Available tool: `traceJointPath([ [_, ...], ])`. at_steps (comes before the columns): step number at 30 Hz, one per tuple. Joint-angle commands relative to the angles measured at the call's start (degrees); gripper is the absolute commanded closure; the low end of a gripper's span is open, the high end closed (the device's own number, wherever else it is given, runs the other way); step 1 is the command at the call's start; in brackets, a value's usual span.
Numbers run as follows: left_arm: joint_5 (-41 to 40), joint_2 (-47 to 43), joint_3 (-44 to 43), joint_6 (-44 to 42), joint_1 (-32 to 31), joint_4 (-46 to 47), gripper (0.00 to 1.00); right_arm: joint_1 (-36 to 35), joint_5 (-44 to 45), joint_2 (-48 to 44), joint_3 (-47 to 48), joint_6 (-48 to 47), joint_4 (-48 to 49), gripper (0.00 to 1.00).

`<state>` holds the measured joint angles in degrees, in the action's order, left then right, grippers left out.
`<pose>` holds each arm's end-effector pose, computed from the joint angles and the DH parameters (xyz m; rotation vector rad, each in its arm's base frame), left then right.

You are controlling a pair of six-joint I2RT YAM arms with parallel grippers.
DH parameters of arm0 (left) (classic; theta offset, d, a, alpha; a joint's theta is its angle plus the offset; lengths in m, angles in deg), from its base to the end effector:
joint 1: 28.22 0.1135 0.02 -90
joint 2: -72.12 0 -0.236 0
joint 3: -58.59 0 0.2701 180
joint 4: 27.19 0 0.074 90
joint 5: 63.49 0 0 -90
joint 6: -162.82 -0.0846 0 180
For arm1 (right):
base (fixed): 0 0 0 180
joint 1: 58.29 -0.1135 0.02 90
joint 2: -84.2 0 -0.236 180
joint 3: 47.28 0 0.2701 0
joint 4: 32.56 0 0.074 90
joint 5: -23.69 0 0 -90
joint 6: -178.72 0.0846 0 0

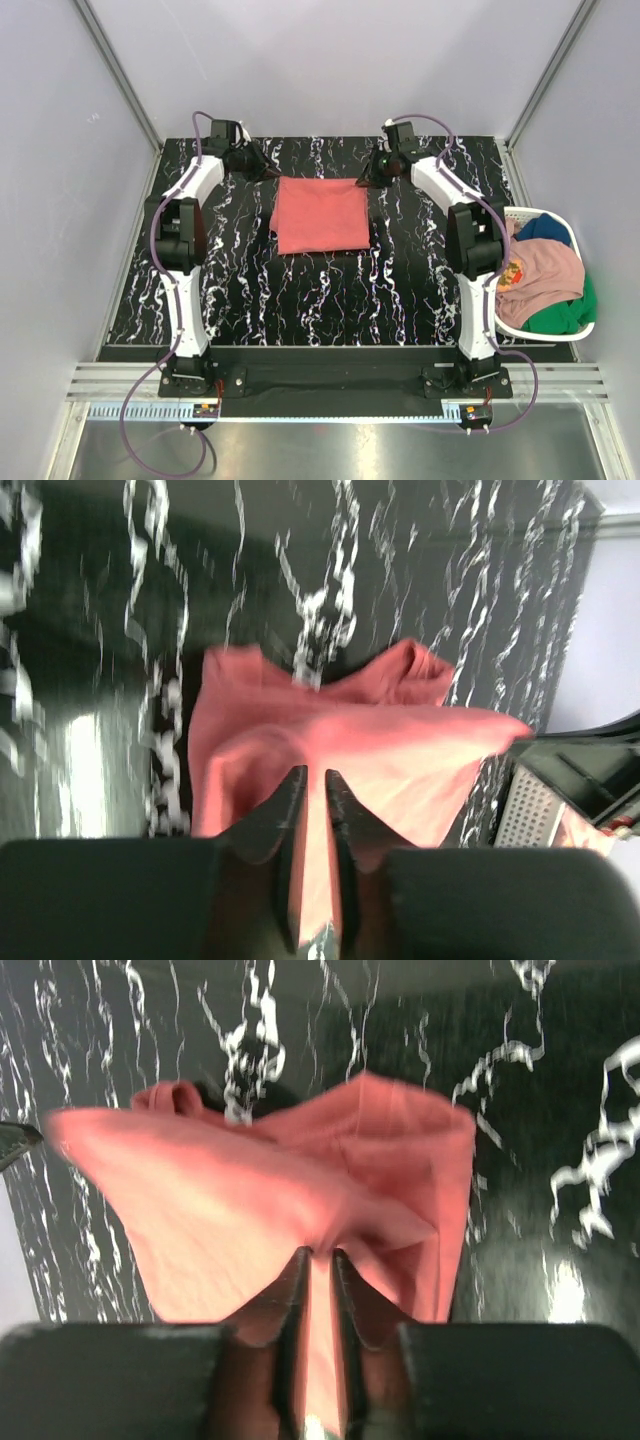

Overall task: Fold and stack the t-shirts
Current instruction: Fold the tshirt

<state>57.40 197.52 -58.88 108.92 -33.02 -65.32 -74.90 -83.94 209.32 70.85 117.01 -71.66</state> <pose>0.5205 -0.0873 0.1630 -0.3950 2.4147 -0.9723 0.5016 0.1764 0.1623 0.0969 2.4514 0.7279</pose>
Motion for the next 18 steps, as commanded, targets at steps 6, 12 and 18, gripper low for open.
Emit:
traceJointPath([
  [6,2.0,1.3,-8.7,-3.3,3.9,-1.1,0.64,1.3,-2.1,2.5,7.0,-0.9,3.6,0.48],
  [12,-2.5,-6.4,5.9,-8.2,3.9,-2.8,0.60,1.4,-2.7,-3.0,-0.5,-1.7,2.2,0.44],
  [18,-2.6,-9.7,17.4,-8.7,2.7,1.6,0.62,1.3,-6.2,-7.5,-9.6,-2.7,2.8,0.46],
])
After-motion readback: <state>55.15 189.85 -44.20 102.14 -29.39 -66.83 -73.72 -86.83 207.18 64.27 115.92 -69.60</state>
